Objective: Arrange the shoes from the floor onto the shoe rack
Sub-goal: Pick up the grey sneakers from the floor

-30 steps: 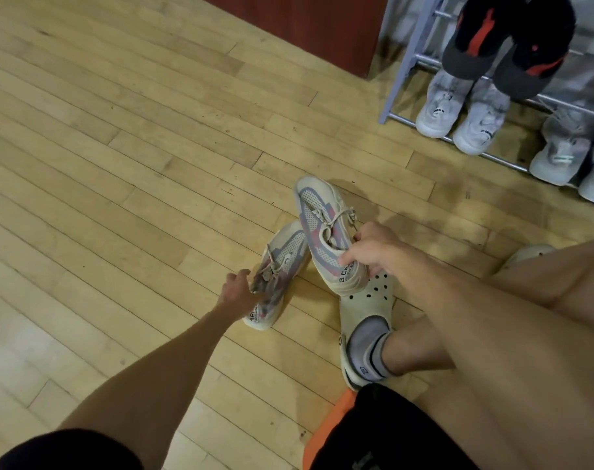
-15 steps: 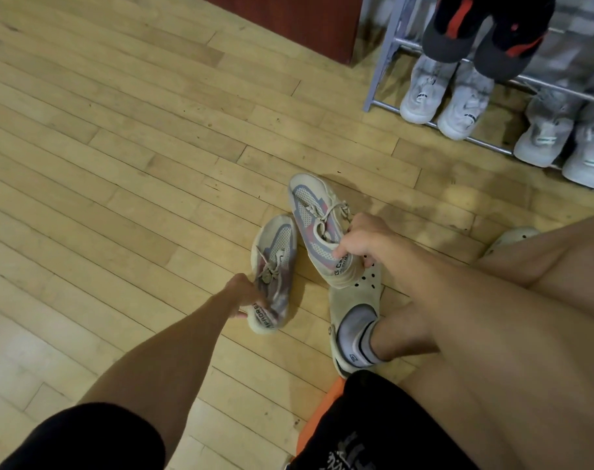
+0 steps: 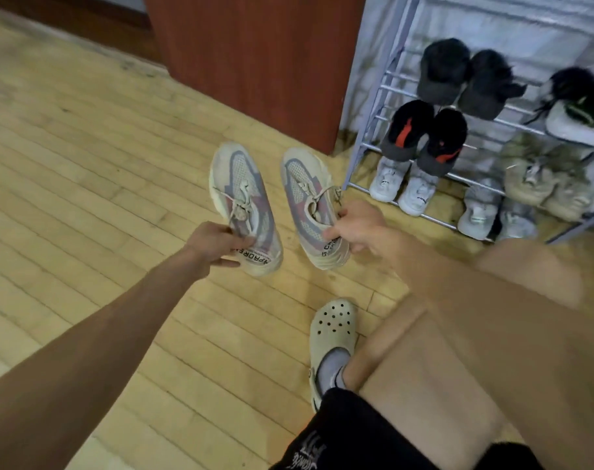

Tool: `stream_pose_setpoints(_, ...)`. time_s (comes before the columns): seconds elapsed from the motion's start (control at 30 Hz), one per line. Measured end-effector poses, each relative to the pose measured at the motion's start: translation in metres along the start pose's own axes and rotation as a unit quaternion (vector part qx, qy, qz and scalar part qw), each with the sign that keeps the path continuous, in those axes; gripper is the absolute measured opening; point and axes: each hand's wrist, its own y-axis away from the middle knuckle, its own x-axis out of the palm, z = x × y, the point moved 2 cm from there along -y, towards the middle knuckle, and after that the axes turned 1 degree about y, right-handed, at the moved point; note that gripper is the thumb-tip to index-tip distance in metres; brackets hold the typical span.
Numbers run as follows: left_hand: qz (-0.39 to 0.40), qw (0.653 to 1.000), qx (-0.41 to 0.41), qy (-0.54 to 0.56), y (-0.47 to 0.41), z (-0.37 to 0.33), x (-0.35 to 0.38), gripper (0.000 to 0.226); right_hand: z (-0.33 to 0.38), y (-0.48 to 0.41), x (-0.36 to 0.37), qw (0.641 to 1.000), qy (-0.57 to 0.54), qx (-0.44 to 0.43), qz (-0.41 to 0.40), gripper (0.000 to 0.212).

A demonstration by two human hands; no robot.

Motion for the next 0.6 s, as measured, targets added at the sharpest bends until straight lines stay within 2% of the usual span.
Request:
stream_pose_setpoints(0.07,0.003,0.999,0.043,-0.011,0.009,-0.034,-0.002,0.039,0.013,0.011,-0.033,0.999,0.001,-0.04,-0.018,0.047)
stream_pose_setpoints(0.17,0.003,0.994,0.107,-0.025,0.026,-0.089,0.009,0.027,0.025,0.025,-0.086,0.994,-0.016,-0.086,-0.059,0.07)
stream_pose_setpoints(0.2,0.005,0.992,0.125,-0.028,0.031,-0.107,0.016,0.023,0.026,0.029,-0.104,0.992,-0.027,-0.093,-0.078,0.072)
stream_pose_setpoints(0.27,0.018,0.987,0.155,-0.031,0.037,-0.145,0.035,0.018,0.024,0.038,-0.141,0.986,-0.055,-0.099,-0.119,0.069)
stream_pose_setpoints(0.37,0.036,0.98,0.191,-0.031,0.045,-0.202,0.074,0.028,0.012,0.051,-0.195,0.975,-0.094,-0.098,-0.174,0.068)
stream_pose_setpoints(0.43,0.036,0.975,0.221,-0.015,0.051,-0.238,0.104,0.03,0.0,0.057,-0.231,0.966,-0.131,-0.095,-0.2,0.067)
stream_pose_setpoints(0.53,0.047,0.967,0.25,0.01,0.058,-0.291,0.148,0.022,-0.016,0.062,-0.285,0.952,-0.174,-0.091,-0.234,0.063)
stream_pose_setpoints(0.6,0.055,0.963,0.263,0.004,0.057,-0.323,0.174,0.029,-0.024,0.061,-0.317,0.939,-0.221,-0.089,-0.247,0.057)
